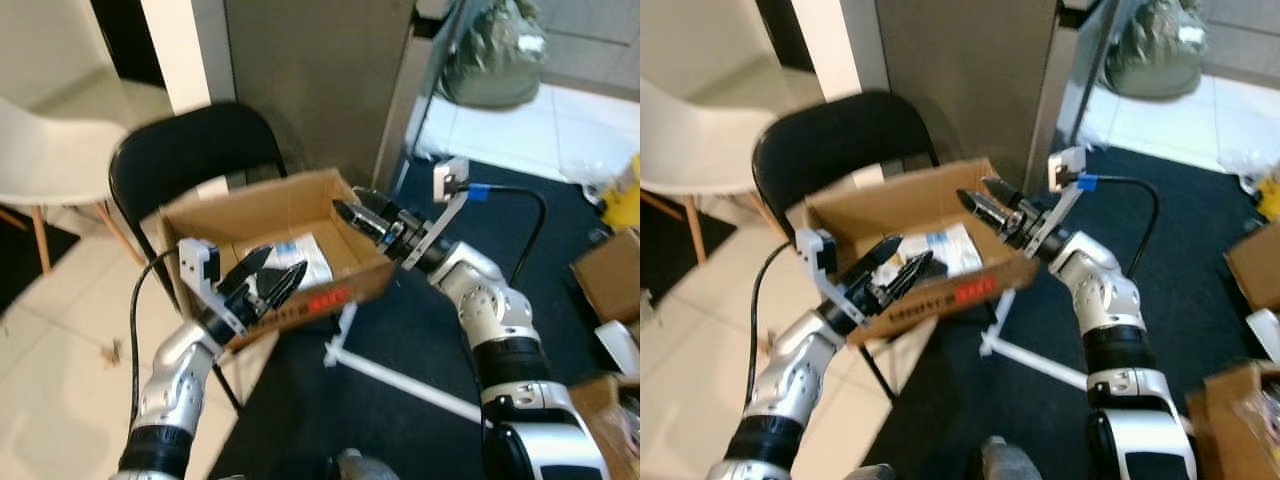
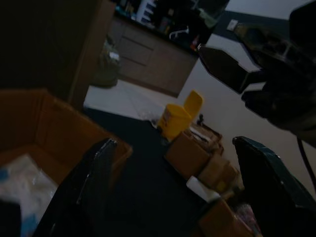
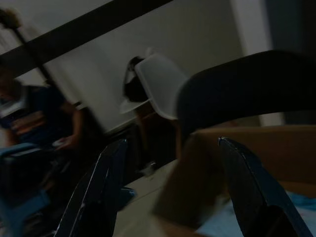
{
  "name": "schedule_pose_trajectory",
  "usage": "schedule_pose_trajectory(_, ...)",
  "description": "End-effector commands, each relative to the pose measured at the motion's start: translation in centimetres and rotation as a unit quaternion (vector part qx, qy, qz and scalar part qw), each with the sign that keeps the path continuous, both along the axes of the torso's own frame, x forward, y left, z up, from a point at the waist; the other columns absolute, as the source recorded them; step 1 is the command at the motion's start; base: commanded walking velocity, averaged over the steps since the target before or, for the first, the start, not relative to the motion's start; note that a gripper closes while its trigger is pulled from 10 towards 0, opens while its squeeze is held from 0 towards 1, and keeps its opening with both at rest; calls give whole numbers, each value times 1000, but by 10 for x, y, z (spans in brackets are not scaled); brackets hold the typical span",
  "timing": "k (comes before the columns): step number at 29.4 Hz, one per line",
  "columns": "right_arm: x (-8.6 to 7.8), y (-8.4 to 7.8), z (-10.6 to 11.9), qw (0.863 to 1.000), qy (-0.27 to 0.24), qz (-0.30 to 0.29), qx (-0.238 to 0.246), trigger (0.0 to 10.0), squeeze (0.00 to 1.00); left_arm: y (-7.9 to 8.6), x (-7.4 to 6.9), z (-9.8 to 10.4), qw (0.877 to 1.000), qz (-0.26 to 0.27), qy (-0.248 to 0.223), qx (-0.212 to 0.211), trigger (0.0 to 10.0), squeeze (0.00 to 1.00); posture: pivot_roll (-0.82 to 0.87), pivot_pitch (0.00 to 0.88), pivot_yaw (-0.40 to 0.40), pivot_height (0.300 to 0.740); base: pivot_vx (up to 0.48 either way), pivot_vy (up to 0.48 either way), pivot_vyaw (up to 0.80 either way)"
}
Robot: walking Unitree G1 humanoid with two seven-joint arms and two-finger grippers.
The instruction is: Picking trash to rubbish bin
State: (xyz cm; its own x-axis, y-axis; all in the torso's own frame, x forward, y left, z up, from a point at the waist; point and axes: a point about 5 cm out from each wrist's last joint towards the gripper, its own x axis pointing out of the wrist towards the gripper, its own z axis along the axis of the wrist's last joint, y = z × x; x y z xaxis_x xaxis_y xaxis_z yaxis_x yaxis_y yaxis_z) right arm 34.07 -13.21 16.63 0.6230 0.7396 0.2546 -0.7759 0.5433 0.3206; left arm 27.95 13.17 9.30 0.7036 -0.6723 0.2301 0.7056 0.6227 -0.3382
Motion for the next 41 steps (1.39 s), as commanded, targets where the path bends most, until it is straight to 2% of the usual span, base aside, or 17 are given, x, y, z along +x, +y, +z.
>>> schedule_pose_trajectory(1, 0, 2, -1, 1000, 2, 3, -3, 10000, 0, 1, 0, 1, 1000, 0, 0, 6, 9647, 0, 35, 29, -27, 740, -368, 0, 0)
schedule_pose_trajectory(4, 0, 2, -1, 1000, 3, 2, -3, 10000, 0, 1, 0, 1, 1000, 0, -1, 7, 9373, 0, 35, 29, -27, 740, -369, 0, 0)
schedule_pose_trajectory(12, 0, 1, -2, 1000, 4, 3, -5, 10000, 0, 1, 0, 0, 1000, -1, -1, 8, 9412, 0, 34, 23, -30, 740, -369, 0, 0)
schedule_pose_trajectory(30, 0, 1, -3, 1000, 7, 0, -6, 10000, 0, -1, 0, -1, 1000, -3, 0, 8, 8196, 0, 32, 9, -32, 740, -367, 0, 0)
schedule_pose_trajectory(32, 1, 0, -4, 1000, 9, -5, -3, 10000, 0, -1, 0, -1, 1000, -2, 0, 7, 6863, 0, 32, 6, -33, 740, -364, 0, 0)
schedule_pose_trajectory(33, 1, 0, -4, 1000, 9, -5, -3, 10000, 0, -1, 0, -1, 1000, -2, 0, 7, 6863, 0, 32, 6, -33, 740, -364, 0, 0)
schedule_pose_trajectory(35, 1, 0, -4, 1000, 11, -10, -1, 10000, 0, -1, 1, -1, 1000, -1, 0, 6, 5922, 0, 32, 6, -34, 740, -364, 0, 0)
schedule_pose_trajectory(37, 2, 0, -4, 1000, 12, -11, 1, 10000, 0, -1, 1, 0, 1000, -1, 0, 6, 5922, 0, 32, 6, -34, 740, -364, 0, 0)
schedule_pose_trajectory(38, 2, -1, -4, 1000, 13, -15, 2, 10000, 0, -1, 2, 0, 1000, 2, 0, 4, 5294, 0, 32, 6, -34, 740, -326, 0, 0)
schedule_pose_trajectory(39, 2, -1, -4, 1000, 15, -17, 3, 10000, 0, 1, 4, 1, 1000, 14, -1, -2, 10000, 0, 32, 6, -34, 740, 0, 0, 0)
schedule_pose_trajectory(41, 3, -1, -4, 1000, 17, -20, 3, 10000, 0, 3, 8, 2, 999, 32, -2, -9, 10000, 0, 30, 9, -33, 740, 0, 0, 0)
